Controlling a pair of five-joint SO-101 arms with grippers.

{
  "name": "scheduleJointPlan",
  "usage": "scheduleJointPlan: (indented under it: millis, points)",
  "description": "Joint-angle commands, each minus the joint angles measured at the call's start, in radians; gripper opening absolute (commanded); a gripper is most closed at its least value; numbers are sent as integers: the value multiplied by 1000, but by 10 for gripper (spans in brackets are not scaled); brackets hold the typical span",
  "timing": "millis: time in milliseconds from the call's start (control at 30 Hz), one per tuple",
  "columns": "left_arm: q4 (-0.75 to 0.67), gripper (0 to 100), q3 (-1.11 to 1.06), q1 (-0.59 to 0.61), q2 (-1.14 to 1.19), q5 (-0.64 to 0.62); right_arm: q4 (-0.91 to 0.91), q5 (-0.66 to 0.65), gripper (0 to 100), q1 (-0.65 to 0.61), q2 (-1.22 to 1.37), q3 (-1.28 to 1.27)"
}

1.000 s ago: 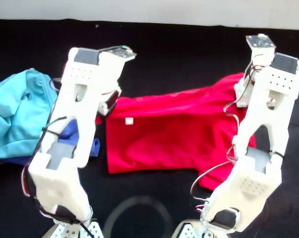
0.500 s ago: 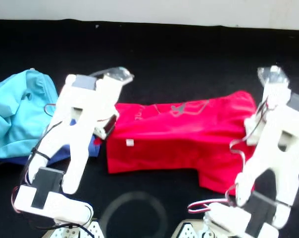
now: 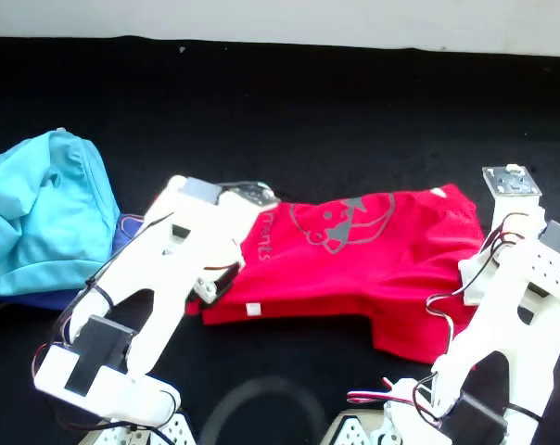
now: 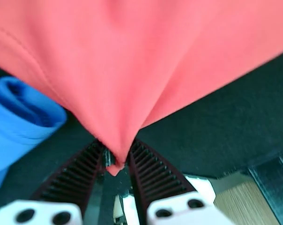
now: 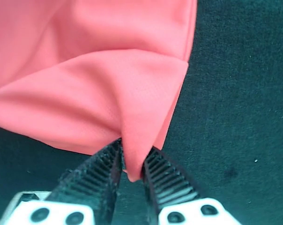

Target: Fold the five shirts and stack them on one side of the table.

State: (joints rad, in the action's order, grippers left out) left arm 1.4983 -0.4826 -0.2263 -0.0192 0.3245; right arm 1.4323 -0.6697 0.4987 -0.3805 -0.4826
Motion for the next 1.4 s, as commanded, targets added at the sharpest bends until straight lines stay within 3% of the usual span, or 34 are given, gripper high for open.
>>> scheduleJointPlan:
  millis: [0,367,1267,1367]
  points:
    - [-17,8,-4,-10,-47,-6,-13,-63,6,31,-39,5]
    - [-58,8,-5,-116,-39,-35,-30,-95,6,51,-31,-5]
    - [-129,11,-107,-111,-45,-58,-113,-100,6,58,-41,-110]
    - [-129,57,-107,-111,-47,-60,-110,-100,11,54,-41,-111]
